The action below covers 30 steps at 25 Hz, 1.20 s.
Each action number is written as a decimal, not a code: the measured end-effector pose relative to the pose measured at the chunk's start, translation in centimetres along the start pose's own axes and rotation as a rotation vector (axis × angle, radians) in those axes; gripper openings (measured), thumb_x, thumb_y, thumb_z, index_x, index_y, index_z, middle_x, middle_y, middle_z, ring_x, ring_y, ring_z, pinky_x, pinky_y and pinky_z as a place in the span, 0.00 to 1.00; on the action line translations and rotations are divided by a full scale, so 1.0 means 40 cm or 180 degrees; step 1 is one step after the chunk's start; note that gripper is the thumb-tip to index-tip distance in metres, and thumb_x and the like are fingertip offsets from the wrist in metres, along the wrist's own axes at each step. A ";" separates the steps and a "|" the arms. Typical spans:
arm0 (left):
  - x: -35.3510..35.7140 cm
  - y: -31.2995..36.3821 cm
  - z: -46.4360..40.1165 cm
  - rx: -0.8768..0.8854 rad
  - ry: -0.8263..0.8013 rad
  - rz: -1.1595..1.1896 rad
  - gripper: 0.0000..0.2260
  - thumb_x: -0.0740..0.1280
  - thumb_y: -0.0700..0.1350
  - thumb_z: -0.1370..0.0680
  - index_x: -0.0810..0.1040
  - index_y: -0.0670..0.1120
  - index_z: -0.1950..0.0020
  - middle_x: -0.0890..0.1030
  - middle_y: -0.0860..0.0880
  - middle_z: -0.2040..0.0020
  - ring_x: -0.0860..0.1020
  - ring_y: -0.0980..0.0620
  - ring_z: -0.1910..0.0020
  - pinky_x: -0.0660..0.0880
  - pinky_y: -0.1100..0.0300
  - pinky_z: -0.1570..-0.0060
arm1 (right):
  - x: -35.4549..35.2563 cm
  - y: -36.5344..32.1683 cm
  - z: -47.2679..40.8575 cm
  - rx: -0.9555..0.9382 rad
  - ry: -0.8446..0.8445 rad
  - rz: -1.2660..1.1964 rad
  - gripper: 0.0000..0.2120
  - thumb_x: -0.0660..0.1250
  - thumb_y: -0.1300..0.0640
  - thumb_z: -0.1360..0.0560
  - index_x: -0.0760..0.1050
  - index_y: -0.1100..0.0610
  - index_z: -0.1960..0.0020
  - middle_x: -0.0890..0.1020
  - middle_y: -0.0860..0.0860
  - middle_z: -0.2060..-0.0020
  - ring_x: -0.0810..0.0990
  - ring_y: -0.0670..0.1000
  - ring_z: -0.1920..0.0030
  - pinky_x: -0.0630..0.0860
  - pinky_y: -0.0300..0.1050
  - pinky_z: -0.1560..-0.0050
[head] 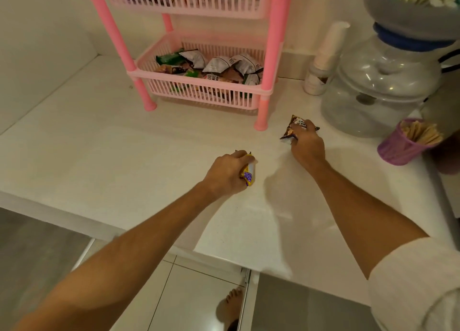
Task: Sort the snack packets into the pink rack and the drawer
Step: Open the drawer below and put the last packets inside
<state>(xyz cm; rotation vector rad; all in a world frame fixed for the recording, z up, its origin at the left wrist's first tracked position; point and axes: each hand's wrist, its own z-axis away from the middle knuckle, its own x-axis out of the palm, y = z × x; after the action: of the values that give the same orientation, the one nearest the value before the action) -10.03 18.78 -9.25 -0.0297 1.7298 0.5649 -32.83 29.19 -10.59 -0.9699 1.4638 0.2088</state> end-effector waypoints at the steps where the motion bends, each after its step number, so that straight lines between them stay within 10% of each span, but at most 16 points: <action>1: -0.001 0.013 0.021 0.0034 0.0190 0.0098 0.23 0.69 0.44 0.35 0.76 0.52 0.41 0.78 0.53 0.49 0.79 0.43 0.61 0.77 0.54 0.62 | -0.009 0.004 0.017 -0.0054 0.0072 -0.0127 0.21 0.65 0.63 0.27 0.73 0.56 0.34 0.65 0.60 0.28 0.75 0.65 0.39 0.73 0.56 0.42; 8: -0.009 0.169 0.230 0.0476 0.0387 0.0493 0.27 0.74 0.47 0.36 0.77 0.46 0.37 0.78 0.45 0.38 0.80 0.42 0.57 0.78 0.55 0.56 | -0.143 -0.018 0.276 -0.0274 0.0137 -0.0814 0.21 0.68 0.61 0.28 0.76 0.49 0.37 0.70 0.49 0.31 0.75 0.52 0.37 0.68 0.40 0.39; 14: -0.005 0.302 0.433 0.0608 -0.0230 0.0688 0.30 0.76 0.44 0.37 0.75 0.49 0.35 0.77 0.45 0.36 0.81 0.41 0.49 0.80 0.53 0.51 | -0.317 0.004 0.621 0.0197 -0.0527 -0.1665 0.21 0.72 0.63 0.30 0.79 0.43 0.42 0.76 0.46 0.36 0.74 0.47 0.36 0.72 0.48 0.35; 20: 0.000 0.406 0.537 0.0379 -0.1046 0.0547 0.31 0.71 0.46 0.31 0.69 0.54 0.29 0.68 0.53 0.28 0.74 0.48 0.37 0.74 0.57 0.42 | -0.481 0.068 0.875 0.0780 -0.1625 -0.2429 0.19 0.70 0.68 0.29 0.82 0.44 0.48 0.84 0.40 0.50 0.82 0.42 0.49 0.77 0.31 0.53; 30: 0.222 0.448 0.523 0.0357 -0.2081 -0.0196 0.21 0.68 0.41 0.27 0.73 0.46 0.34 0.76 0.45 0.40 0.78 0.44 0.45 0.77 0.53 0.51 | -0.217 0.162 0.939 0.0775 -0.2756 -0.0651 0.17 0.68 0.61 0.29 0.80 0.48 0.42 0.83 0.47 0.47 0.80 0.48 0.47 0.74 0.42 0.50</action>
<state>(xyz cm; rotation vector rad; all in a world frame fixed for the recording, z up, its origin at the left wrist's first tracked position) 1.19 45.05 -13.83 0.1647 1.1150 0.3732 -10.93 61.53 -12.35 -0.6852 0.5753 0.2514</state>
